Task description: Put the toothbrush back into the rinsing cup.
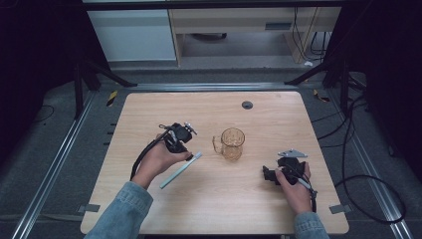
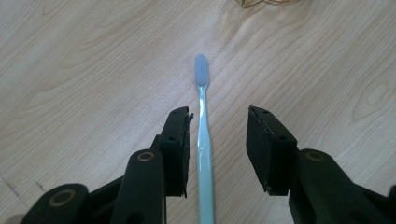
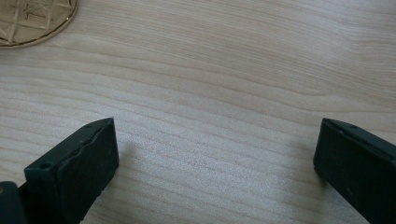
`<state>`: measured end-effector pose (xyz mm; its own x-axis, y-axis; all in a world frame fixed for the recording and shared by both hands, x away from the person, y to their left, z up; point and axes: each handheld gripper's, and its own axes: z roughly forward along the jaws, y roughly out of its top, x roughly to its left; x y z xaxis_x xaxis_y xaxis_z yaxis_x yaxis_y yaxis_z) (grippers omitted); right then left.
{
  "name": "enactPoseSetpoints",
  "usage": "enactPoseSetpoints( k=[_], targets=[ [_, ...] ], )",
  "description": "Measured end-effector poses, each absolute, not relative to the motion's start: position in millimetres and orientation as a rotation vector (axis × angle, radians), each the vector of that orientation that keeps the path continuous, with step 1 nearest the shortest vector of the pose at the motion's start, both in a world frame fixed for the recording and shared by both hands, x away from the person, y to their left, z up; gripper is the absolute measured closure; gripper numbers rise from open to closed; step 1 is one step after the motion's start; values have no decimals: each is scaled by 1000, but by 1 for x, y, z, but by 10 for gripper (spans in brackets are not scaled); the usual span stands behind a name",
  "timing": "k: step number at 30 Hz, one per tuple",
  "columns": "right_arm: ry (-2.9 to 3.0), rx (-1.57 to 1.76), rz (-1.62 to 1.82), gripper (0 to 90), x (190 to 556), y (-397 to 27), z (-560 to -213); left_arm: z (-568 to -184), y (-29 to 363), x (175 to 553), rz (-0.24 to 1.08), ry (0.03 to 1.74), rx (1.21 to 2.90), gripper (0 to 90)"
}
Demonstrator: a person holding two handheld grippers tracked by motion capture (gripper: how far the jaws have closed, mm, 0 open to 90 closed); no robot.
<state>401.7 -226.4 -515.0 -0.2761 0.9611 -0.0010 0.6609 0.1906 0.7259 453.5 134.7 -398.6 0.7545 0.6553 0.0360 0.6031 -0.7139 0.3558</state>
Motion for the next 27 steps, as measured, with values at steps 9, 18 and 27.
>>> enactPoseSetpoints(
  k=[9,18,27],
  targets=[
    [2010,1513,864,4,402,-226,-515,-407,125,460,166,951,2743,562],
    [2011,1513,863,4,402,-226,-515,-420,116,466,130,974,2774,576],
    [2010,1514,864,4,402,-226,-515,-436,120,475,124,1018,2843,606]
  ],
)
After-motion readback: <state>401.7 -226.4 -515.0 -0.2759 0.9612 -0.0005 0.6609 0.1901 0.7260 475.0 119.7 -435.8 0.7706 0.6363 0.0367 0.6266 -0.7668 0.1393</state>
